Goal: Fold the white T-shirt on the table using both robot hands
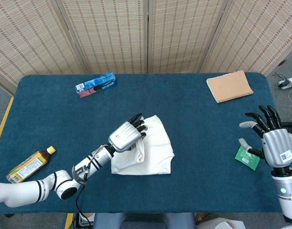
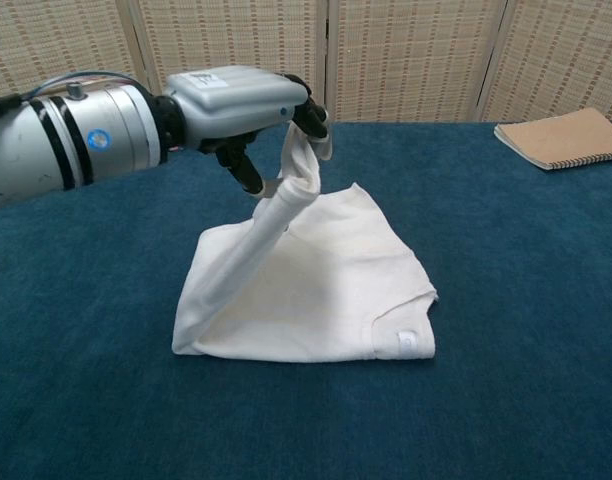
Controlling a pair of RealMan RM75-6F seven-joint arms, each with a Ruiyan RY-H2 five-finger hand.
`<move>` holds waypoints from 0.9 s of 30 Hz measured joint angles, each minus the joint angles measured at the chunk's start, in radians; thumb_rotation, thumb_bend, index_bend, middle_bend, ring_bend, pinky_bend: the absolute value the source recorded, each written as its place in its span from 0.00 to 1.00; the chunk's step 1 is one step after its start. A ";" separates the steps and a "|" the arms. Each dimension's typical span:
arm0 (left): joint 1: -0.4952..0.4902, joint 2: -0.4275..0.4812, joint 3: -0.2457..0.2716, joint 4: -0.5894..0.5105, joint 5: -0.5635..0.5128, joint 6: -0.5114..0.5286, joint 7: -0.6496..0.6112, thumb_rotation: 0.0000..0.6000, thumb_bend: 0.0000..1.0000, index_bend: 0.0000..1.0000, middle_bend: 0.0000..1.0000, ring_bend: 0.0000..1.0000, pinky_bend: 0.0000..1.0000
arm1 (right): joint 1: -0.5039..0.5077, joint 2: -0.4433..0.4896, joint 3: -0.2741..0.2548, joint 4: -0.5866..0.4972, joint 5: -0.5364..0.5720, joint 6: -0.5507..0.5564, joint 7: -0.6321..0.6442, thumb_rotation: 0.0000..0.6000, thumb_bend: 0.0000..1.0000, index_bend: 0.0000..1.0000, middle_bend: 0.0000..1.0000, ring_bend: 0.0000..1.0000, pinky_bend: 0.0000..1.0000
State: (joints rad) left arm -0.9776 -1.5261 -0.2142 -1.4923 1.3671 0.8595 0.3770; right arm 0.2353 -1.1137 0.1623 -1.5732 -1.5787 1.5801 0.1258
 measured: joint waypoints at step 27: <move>-0.168 -0.311 -0.014 0.182 -0.358 -0.054 0.354 1.00 0.43 0.73 0.30 0.19 0.01 | -0.011 0.001 -0.001 0.018 0.011 -0.012 0.019 1.00 0.21 0.42 0.26 0.07 0.00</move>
State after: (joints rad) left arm -1.1460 -1.8372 -0.2279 -1.3104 1.0087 0.8060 0.7312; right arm 0.2244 -1.1128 0.1611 -1.5551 -1.5680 1.5685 0.1453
